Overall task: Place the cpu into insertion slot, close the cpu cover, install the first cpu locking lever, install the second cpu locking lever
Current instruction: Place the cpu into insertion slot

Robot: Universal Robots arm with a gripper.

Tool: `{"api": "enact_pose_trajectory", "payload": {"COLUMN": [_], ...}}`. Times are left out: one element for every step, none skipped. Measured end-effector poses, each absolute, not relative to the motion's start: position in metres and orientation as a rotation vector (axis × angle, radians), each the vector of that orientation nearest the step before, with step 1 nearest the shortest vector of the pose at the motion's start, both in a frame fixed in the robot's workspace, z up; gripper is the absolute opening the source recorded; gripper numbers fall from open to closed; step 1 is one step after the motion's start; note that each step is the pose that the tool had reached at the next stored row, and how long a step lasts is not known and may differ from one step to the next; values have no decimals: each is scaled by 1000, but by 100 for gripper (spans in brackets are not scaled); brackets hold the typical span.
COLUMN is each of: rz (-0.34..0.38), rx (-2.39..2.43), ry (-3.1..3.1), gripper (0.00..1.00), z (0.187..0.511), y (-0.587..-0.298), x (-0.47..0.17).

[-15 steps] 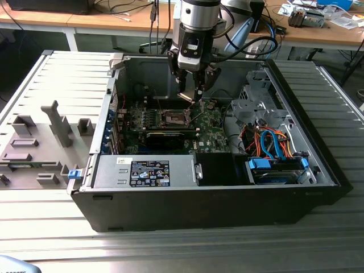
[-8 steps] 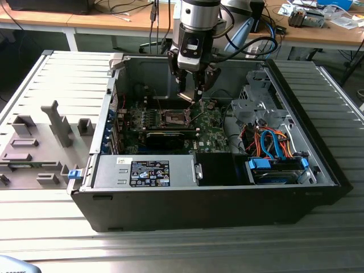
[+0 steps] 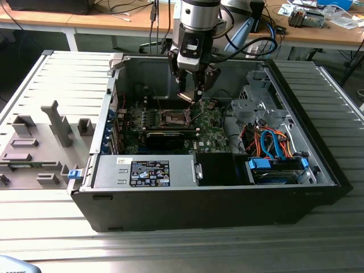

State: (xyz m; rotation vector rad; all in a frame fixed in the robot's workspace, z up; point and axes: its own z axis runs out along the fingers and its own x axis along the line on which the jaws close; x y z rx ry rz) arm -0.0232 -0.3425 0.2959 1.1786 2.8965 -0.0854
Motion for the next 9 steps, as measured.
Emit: {"api": "enact_pose_trajectory", "payload": {"rz": [-85,-86,-85,-85,-85,-86,-86,-86,-86], "rx": [1182,1185,1187,1188,1190,1192,1193,1195,1197], "ry": [2895,2894,2893,2893,2892,2892,2891,2890,2889], "gripper": [55,55,55,55,55,55,55,55,55], "z": [296,296,296,296,296,296,296,296,296], "y": [-342,-342,-342,-342,-342,-342,-342,-342,-342], "x": [-23,-23,-23,-23,-23,-23,-23,-23,-23]}}
